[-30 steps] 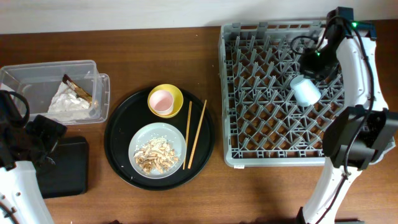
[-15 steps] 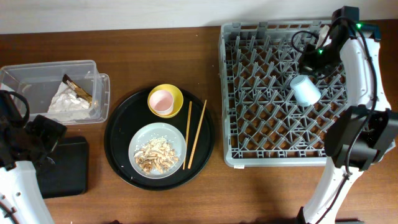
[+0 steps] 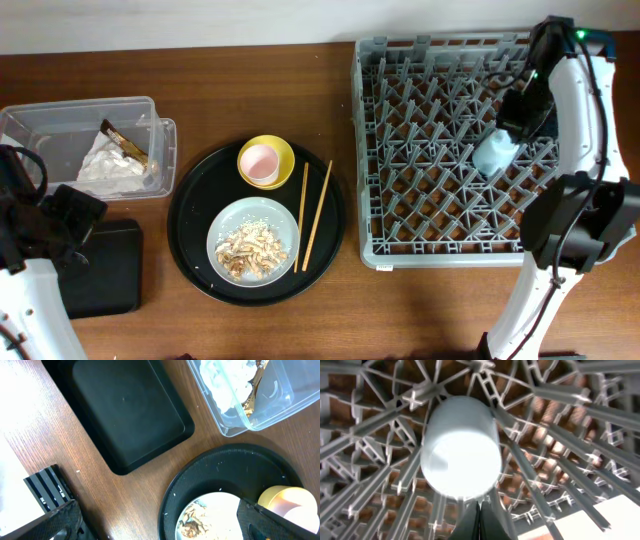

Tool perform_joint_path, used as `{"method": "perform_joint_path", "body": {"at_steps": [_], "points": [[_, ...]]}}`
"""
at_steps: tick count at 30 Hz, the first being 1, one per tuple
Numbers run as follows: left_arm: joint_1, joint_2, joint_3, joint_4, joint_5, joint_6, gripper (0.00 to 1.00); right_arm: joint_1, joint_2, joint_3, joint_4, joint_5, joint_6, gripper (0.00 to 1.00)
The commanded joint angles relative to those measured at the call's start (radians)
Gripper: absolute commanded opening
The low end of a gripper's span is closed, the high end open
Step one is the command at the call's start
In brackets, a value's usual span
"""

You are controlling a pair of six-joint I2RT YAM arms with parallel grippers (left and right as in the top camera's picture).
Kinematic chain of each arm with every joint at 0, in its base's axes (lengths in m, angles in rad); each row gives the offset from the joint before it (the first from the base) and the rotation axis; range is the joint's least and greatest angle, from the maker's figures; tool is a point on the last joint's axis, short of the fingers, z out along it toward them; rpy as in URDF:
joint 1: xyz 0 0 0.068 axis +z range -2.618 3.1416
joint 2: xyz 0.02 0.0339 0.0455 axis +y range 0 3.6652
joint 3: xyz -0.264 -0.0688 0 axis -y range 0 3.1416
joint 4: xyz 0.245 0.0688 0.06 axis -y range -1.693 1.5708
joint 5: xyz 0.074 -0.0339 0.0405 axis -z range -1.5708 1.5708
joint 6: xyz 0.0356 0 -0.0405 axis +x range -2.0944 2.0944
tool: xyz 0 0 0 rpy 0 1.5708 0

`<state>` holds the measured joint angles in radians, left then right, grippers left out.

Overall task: Sort waste into correct bins and load items into the dishwasher rack
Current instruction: 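Lower the blue cup upside down into the rack and release, then reach the right gripper to the pink cup in the yellow bowl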

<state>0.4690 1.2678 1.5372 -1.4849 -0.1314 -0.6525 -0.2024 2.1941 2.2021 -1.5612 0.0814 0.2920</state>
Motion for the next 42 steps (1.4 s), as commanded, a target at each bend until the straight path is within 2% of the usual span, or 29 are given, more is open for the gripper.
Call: {"method": "perform_joint_path", "body": {"at_steps": [1, 2, 3, 4, 5, 6, 8, 10, 11, 14, 17, 20, 23, 27, 36, 42], "points": [[0.003, -0.002, 0.004, -0.002, -0.007, -0.01, 0.99, 0.001, -0.098, 0.128, -0.052, -0.019, 0.009, 0.04], [0.003, -0.002, 0.004, -0.001, -0.007, -0.01, 0.99, 0.01, -0.119, 0.164, -0.07, -0.129, -0.04, 0.09], [0.003, -0.002, 0.004, -0.001, -0.007, -0.01, 0.99, 0.019, -0.133, 0.185, -0.074, -0.281, -0.106, 0.18], [0.003, -0.002, 0.004, -0.001, -0.007, -0.01, 0.99, 0.032, -0.14, 0.194, -0.074, -0.464, -0.173, 0.52], [0.003, -0.002, 0.004, -0.002, -0.007, -0.01, 0.99, 0.046, -0.142, 0.194, -0.074, -0.612, -0.215, 0.7], [0.003, -0.002, 0.004, -0.002, -0.007, -0.01, 0.99, 0.081, -0.14, 0.19, -0.077, -0.802, -0.285, 0.73], [0.003, -0.002, 0.004, -0.001, -0.007, -0.01, 0.99, 0.179, -0.14, 0.188, -0.064, -0.851, -0.322, 0.72], [0.003, -0.002, 0.004, -0.002, -0.007, -0.01, 0.99, 0.313, -0.14, 0.188, -0.012, -0.75, -0.322, 0.67], [0.003, -0.002, 0.004, -0.002, -0.007, -0.01, 0.99, 0.387, -0.138, 0.187, 0.029, -0.661, -0.315, 0.66], [0.003, -0.002, 0.004, -0.001, -0.007, -0.01, 0.99, 0.696, -0.082, 0.187, 0.204, -0.211, -0.151, 0.65], [0.003, -0.002, 0.004, -0.001, -0.007, -0.01, 0.99, 0.879, 0.008, 0.187, 0.361, -0.079, -0.152, 0.63], [0.003, -0.002, 0.004, -0.002, -0.007, -0.01, 0.99, 0.98, 0.11, 0.187, 0.453, 0.11, -0.106, 0.59], [0.003, -0.002, 0.004, -0.001, -0.007, -0.01, 0.99, 1.009, 0.205, 0.187, 0.494, 0.155, -0.096, 0.59], [0.003, -0.002, 0.004, -0.001, -0.007, -0.01, 0.99, 1.011, 0.282, 0.187, 0.509, 0.049, -0.095, 0.59], [0.003, -0.002, 0.004, -0.001, -0.007, -0.01, 0.99, 1.029, 0.322, 0.175, 0.515, 0.047, -0.096, 0.55], [0.003, -0.002, 0.004, -0.001, -0.008, -0.01, 0.99, 1.026, 0.279, 0.301, 0.428, 0.09, -0.096, 0.55]]}}
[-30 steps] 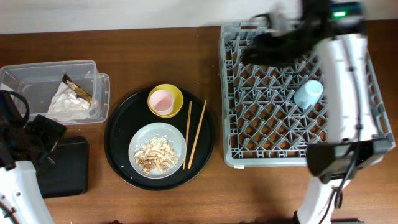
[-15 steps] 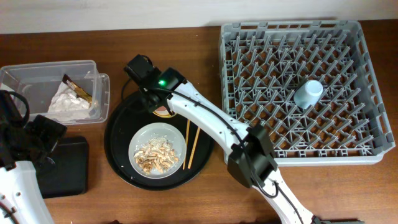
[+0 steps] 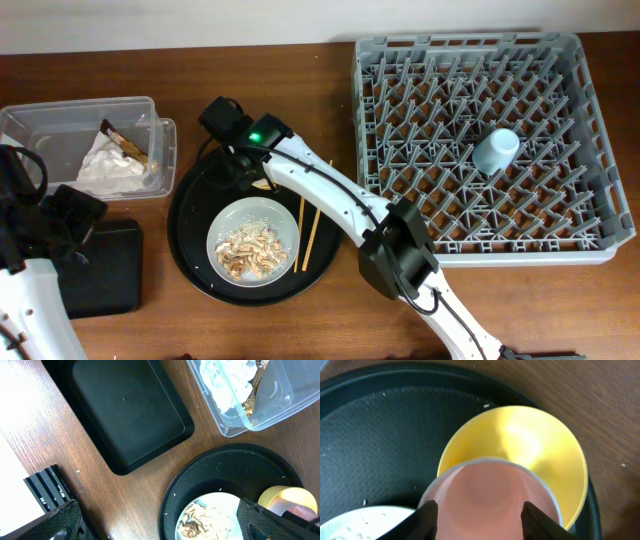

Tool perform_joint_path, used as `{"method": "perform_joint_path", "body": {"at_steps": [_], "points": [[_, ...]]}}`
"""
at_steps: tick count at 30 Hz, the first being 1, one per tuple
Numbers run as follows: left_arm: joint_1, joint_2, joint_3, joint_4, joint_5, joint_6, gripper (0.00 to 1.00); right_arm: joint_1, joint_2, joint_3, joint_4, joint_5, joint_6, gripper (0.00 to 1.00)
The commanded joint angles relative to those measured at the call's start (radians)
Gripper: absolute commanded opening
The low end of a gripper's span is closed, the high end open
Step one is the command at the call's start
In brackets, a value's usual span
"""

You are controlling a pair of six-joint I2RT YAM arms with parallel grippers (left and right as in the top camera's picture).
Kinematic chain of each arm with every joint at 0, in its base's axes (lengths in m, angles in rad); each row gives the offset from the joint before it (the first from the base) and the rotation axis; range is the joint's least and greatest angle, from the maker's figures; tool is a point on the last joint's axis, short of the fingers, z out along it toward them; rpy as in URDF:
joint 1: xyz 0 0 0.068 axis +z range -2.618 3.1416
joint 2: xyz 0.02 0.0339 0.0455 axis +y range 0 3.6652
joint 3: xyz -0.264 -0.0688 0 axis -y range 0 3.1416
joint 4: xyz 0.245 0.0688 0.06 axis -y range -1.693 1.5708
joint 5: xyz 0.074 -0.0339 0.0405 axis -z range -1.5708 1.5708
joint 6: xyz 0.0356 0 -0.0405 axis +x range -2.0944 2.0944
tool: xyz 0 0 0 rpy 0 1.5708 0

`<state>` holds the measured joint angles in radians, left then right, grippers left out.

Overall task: Sort waste into correct bins and load items into the dishwasher rack
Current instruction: 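Reach the right gripper to the pink cup in the yellow bowl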

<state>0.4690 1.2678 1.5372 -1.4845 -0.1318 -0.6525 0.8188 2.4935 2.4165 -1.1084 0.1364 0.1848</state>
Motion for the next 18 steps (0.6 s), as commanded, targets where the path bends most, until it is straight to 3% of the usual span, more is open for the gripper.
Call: {"method": "perform_joint_path", "body": {"at_steps": [1, 6, 13, 18], "points": [[0.003, -0.002, 0.004, -0.001, -0.007, -0.01, 0.99, 0.005, -0.026, 0.13, -0.052, 0.035, 0.012, 0.55], [0.003, -0.002, 0.004, -0.002, -0.007, -0.01, 0.99, 0.006, -0.026, 0.209, -0.117, -0.079, 0.011, 0.55], [0.003, -0.002, 0.004, -0.002, -0.007, -0.01, 0.99, 0.019, 0.023, 0.107, -0.056, -0.09, 0.011, 0.55], [0.003, -0.002, 0.004, -0.002, -0.007, -0.01, 0.99, 0.025, 0.023, -0.009, 0.018, -0.092, 0.016, 0.49]]}}
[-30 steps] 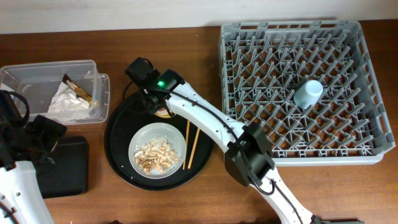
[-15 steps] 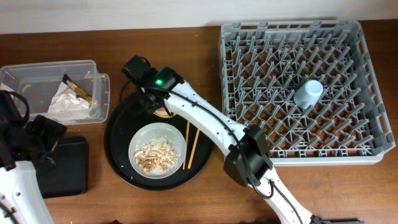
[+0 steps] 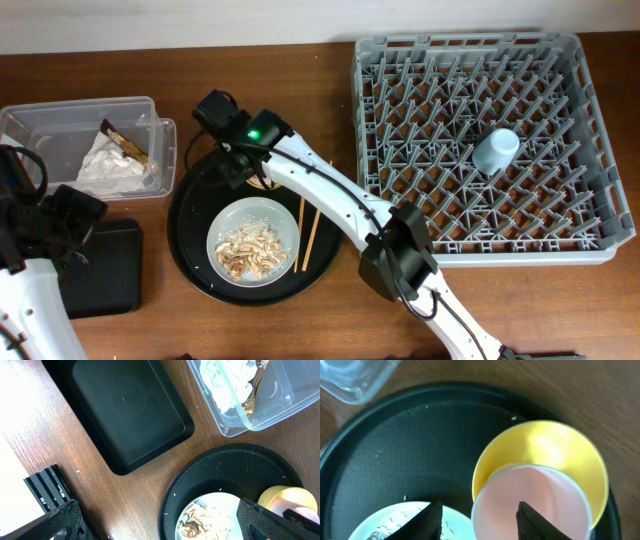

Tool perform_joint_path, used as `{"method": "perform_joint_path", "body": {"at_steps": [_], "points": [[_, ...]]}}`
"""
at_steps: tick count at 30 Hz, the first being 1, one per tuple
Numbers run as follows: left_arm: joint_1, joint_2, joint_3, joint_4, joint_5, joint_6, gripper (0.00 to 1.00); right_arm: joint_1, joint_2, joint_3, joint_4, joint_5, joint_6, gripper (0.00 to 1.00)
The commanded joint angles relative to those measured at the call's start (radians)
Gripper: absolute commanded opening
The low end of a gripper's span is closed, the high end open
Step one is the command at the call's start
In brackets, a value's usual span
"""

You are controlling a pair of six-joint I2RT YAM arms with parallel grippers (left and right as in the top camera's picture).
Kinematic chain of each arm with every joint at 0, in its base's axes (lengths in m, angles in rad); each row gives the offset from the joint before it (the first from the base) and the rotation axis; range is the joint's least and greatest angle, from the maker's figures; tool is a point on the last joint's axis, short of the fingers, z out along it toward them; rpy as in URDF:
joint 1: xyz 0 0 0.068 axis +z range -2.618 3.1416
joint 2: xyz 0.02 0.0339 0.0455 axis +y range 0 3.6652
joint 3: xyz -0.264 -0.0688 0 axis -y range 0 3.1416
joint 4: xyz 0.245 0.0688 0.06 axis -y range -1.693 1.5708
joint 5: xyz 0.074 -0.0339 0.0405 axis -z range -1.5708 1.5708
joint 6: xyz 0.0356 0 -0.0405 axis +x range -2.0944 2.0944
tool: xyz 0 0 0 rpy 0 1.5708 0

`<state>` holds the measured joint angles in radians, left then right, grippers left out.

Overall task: Sort waste into correct bins and load items into the dishwasher rack
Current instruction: 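Reach the right gripper to the pink cup in the yellow bowl, then lift the pink cup with the right gripper and place it in the rack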

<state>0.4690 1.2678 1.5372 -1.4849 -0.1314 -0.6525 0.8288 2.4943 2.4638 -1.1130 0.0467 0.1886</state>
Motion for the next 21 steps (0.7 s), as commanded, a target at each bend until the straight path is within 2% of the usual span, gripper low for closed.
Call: {"method": "perform_joint_path", "body": {"at_steps": [1, 3, 5, 6, 7, 9, 13, 16, 17, 18, 21], "points": [[0.003, -0.002, 0.004, -0.002, -0.007, -0.01, 0.99, 0.017, 0.022, -0.079, 0.034, -0.002, 0.012, 0.48], [0.003, -0.002, 0.004, -0.001, -0.008, -0.01, 0.99, 0.016, 0.022, -0.092, 0.037, -0.001, 0.012, 0.44], [0.003, -0.002, 0.004, -0.001, -0.007, -0.01, 0.99, 0.016, 0.019, -0.088, 0.04, 0.0, 0.012, 0.31], [0.003, -0.002, 0.004, -0.001, -0.008, -0.01, 0.99, 0.016, 0.019, -0.07, 0.033, 0.005, 0.012, 0.2], [0.003, -0.002, 0.004, -0.001, -0.007, -0.01, 0.99, 0.016, 0.019, -0.054, 0.026, 0.01, 0.012, 0.13], [0.003, -0.002, 0.004, -0.001, -0.008, -0.01, 0.99, 0.015, 0.018, -0.005, -0.001, 0.01, 0.012, 0.04], [0.003, -0.002, 0.004, -0.001, -0.008, -0.01, 0.99, -0.012, 0.018, 0.224, -0.158, 0.017, 0.057, 0.04], [0.003, -0.002, 0.004, -0.002, -0.008, -0.01, 0.99, -0.126, 0.018, 0.523, -0.338, 0.008, 0.086, 0.04], [0.003, -0.002, 0.004, -0.001, -0.007, -0.01, 0.99, -0.203, 0.018, 0.64, -0.41, -0.033, 0.087, 0.04], [0.003, -0.002, 0.004, -0.001, -0.008, -0.01, 0.99, -0.289, 0.002, 0.676, -0.444, -0.089, 0.087, 0.04], [0.003, -0.002, 0.004, -0.001, -0.008, -0.01, 0.99, -0.606, -0.004, 0.666, -0.477, -0.453, 0.026, 0.04]]}}
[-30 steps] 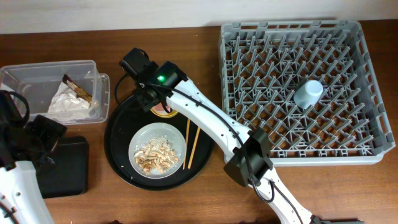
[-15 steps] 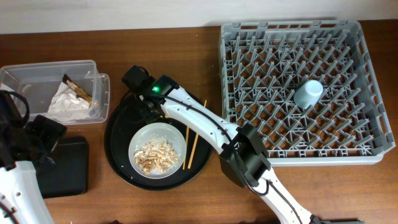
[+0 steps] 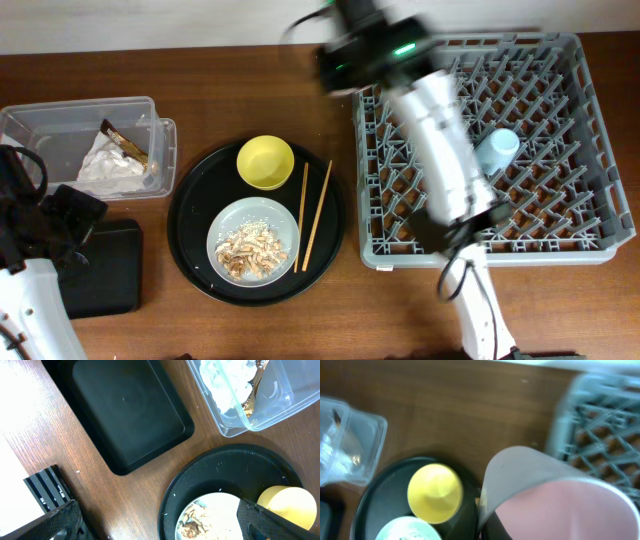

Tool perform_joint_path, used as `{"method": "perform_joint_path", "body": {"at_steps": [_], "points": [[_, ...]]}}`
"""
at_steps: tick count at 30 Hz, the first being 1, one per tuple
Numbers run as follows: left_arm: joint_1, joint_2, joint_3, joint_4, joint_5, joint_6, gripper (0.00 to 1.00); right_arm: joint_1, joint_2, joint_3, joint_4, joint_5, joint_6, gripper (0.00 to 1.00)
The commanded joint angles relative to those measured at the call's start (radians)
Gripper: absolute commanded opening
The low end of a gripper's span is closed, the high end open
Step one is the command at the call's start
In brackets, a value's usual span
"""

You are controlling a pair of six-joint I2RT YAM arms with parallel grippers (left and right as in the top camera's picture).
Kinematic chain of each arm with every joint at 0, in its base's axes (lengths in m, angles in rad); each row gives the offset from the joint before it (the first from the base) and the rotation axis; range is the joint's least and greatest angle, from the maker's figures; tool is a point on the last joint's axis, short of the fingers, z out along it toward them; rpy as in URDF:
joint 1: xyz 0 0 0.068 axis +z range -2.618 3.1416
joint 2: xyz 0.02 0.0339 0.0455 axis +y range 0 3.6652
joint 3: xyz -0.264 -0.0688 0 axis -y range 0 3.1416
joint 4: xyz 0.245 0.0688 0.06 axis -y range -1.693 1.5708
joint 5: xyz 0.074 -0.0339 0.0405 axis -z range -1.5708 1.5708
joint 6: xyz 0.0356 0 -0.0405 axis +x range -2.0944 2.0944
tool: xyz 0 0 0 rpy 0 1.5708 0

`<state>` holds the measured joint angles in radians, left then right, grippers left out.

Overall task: Sort waste into correct bins and load items into the dishwasher rack
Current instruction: 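Lift the pink cup with the right gripper and place it in the rack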

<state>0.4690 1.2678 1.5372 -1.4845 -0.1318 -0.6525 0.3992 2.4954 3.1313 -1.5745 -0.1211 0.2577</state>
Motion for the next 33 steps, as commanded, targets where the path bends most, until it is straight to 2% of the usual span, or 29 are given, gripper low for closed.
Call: {"method": "perform_joint_path", "body": {"at_steps": [1, 3, 5, 6, 8, 9, 11, 12, 15, 17, 19, 25, 26, 28, 33], "points": [[0.003, -0.002, 0.004, -0.002, -0.007, -0.01, 0.99, -0.322, 0.012, -0.025, -0.012, -0.501, -0.069, 0.04], [0.003, -0.002, 0.004, -0.002, -0.007, -0.01, 0.99, -0.463, 0.032, -0.076, 0.005, -0.71, -0.114, 0.04], [0.003, -0.002, 0.004, -0.002, -0.007, -0.01, 0.99, -0.616, 0.047, -0.264, 0.051, -1.064, -0.229, 0.04], [0.003, -0.002, 0.004, -0.002, -0.007, -0.01, 0.99, -0.645, 0.047, -0.345, 0.085, -1.164, -0.266, 0.04], [0.003, -0.002, 0.004, -0.002, -0.007, -0.01, 0.99, -0.691, 0.048, -0.566, 0.23, -1.207, -0.224, 0.04], [0.003, -0.002, 0.004, -0.002, -0.007, -0.01, 0.99, -0.713, 0.048, -0.676, 0.333, -1.207, -0.142, 0.04], [0.003, -0.002, 0.004, -0.002, -0.007, -0.01, 0.99, -0.747, 0.048, -0.804, 0.482, -1.212, -0.018, 0.04], [0.003, -0.002, 0.004, -0.002, -0.007, -0.01, 0.99, -0.764, 0.048, -0.84, 0.518, -1.23, -0.013, 0.04], [0.003, -0.002, 0.004, -0.002, -0.007, -0.01, 0.99, -0.814, 0.047, -0.855, 0.497, -1.229, -0.013, 0.05], [0.003, -0.002, 0.004, -0.002, -0.007, -0.01, 0.99, -0.826, 0.046, -0.855, 0.471, -1.23, -0.021, 0.11], [0.003, -0.002, 0.004, -0.002, -0.007, -0.01, 0.99, -0.825, 0.041, -0.855, 0.475, -1.226, -0.02, 0.1], [0.003, -0.002, 0.004, -0.002, -0.007, -0.01, 0.99, -0.885, 0.027, -0.851, 0.454, -1.054, -0.016, 0.11], [0.003, -0.002, 0.004, -0.002, -0.007, -0.01, 0.99, -0.9, 0.013, -0.847, 0.443, -1.039, -0.017, 0.15], [0.003, -0.002, 0.004, -0.002, -0.007, -0.01, 0.99, -0.933, -0.061, -0.835, 0.416, -0.965, -0.017, 0.22], [0.003, -0.002, 0.004, -0.002, -0.007, -0.01, 0.99, -0.935, -0.448, -0.835, 0.367, -0.599, -0.013, 0.25]]}}
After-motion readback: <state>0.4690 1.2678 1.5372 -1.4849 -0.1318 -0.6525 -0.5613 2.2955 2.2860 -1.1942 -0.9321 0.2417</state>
